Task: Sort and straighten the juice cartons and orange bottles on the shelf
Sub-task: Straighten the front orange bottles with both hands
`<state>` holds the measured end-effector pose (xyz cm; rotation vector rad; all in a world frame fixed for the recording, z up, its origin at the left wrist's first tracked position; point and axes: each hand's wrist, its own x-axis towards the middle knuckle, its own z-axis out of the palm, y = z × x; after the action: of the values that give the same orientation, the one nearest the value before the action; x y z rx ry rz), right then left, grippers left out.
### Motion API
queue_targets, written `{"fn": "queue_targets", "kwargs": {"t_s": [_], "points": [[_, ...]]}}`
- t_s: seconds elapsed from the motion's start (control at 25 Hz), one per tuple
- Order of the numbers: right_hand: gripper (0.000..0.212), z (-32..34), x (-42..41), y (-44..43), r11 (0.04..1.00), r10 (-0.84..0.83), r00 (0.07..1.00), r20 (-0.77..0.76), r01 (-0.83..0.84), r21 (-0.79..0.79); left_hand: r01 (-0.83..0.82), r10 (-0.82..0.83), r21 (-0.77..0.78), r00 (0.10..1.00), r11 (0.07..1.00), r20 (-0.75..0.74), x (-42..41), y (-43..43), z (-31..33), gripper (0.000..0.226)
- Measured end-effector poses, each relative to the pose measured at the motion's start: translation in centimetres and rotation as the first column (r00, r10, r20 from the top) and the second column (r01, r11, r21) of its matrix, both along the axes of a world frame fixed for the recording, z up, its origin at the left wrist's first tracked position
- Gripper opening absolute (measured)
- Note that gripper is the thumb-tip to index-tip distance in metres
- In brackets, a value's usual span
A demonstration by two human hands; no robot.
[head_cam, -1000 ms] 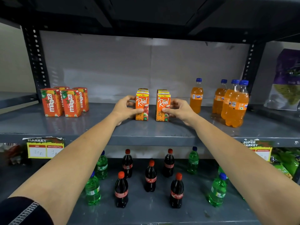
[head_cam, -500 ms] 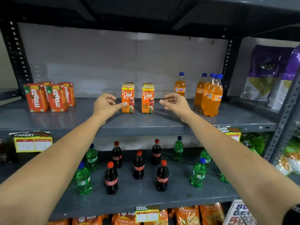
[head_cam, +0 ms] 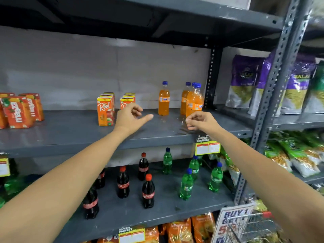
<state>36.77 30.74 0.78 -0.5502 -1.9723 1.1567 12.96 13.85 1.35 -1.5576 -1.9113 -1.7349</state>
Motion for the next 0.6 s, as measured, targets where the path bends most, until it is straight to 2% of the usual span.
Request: {"fn": "queue_targets", "kwargs": {"t_s": [0.12,0.24,0.36,0.44,0.6], "points": [[0.005,0.7,3.6,3.2,0.998,0.053,0.999,0.003,-0.052,-0.02,0.095,-0.095,-0.057,0.995,0.994,-0.007,4.7,5.1,0.6,0.047],[0.007,1.8,6.5,7.4,0.999,0.017,1.0,-0.017,-0.017,-0.037,0.163,-0.161,-0.086,0.986,0.983,0.03,8.7,10.2,1.1,0.059],[0.009,2.4,7.2,10.9,0.999,-0.016,0.998,-0.057,0.013,-0.047,0.14,-0.135,-0.098,0.989,0.985,0.058,12.0,14.2,1.2,0.072],[0.002,2.6,6.4,13.0,0.998,-0.044,0.997,-0.061,0.04,-0.055,0.076,-0.07,-0.069,0.995,0.995,0.077,13.1,16.0,1.2,0.074],[0.041,3.2,2.9,15.6,0.996,-0.051,0.998,-0.029,0.049,-0.069,0.038,-0.036,-0.052,0.999,0.998,0.031,12.3,17.3,1.2,0.069]]}}
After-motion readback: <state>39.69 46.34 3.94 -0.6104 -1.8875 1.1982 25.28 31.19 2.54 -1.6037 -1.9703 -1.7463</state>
